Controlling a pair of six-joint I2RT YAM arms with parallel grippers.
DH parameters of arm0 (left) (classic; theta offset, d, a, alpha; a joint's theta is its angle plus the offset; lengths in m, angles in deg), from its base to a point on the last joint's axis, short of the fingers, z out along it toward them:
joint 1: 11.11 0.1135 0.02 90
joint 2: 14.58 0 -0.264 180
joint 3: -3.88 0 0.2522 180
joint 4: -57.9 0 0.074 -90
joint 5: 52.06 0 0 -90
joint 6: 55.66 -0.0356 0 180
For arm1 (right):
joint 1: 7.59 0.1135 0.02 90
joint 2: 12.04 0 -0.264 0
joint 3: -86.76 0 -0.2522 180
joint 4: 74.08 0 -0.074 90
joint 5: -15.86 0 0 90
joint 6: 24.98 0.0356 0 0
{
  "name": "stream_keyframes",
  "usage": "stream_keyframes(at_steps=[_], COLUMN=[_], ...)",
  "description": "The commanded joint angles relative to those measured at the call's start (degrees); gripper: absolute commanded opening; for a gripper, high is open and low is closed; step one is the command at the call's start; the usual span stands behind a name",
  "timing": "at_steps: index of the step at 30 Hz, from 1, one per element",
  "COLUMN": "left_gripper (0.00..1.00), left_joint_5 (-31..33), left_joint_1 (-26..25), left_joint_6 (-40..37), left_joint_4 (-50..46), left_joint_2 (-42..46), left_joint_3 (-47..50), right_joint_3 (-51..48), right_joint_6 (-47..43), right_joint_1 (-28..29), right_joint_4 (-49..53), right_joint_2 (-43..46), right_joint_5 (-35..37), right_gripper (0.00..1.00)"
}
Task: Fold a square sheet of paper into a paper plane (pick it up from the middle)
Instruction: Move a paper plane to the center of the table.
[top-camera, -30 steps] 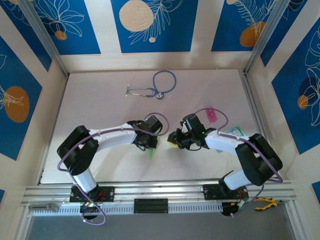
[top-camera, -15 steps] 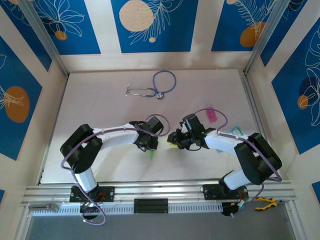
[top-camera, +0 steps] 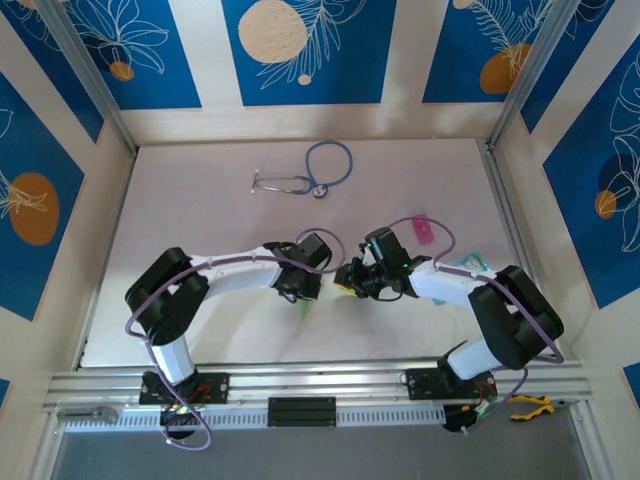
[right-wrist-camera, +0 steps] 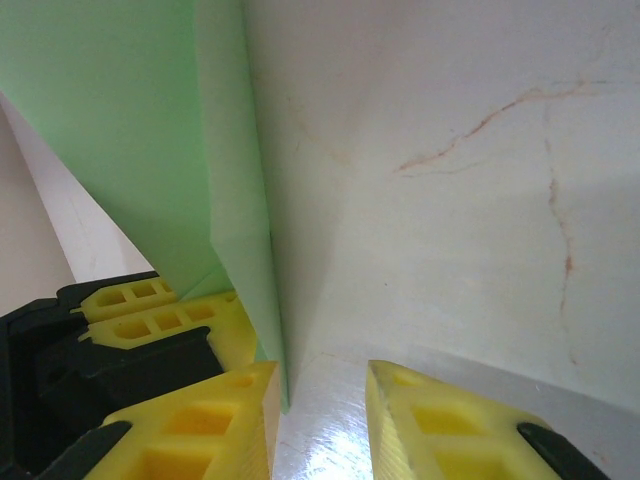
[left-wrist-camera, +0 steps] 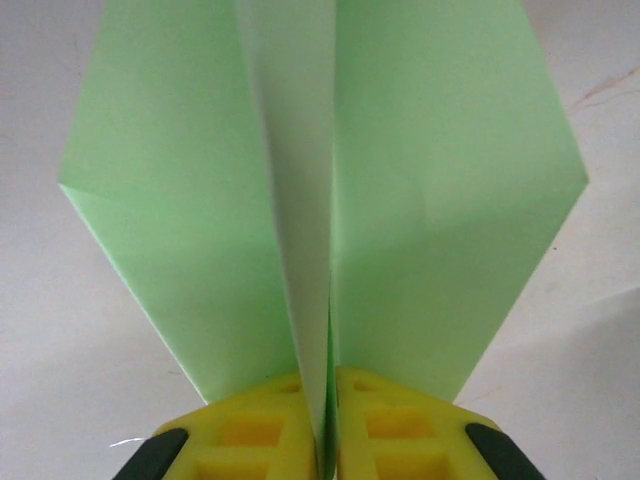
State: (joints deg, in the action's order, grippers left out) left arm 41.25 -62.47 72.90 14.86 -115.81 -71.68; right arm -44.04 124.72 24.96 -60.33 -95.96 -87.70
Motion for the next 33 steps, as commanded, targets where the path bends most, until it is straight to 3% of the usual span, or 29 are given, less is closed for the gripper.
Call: stream_keyframes(at_steps=[1,33], left_gripper=[0.12,0.18], left_joint_5=[2.5,-1.6], left_joint_1=[-0.8,-1.6], left_joint_6=[0.6,1.8], left_joint_4=[-2.2,-0.9], left_joint_2=[0.1,-4.1], left_joint_3=[-1.8,-4.2], right_joint_3=[-0.9,-1.3], right_joint_6=[0.2,0.1], right_joint_1=[-0.3,-1.3], right_joint_4=[-0.2,0.0], right_joint_2=[-0.9,-1.6], right_joint_5=[-1.5,-2.3], right_gripper=[0.28,0.28])
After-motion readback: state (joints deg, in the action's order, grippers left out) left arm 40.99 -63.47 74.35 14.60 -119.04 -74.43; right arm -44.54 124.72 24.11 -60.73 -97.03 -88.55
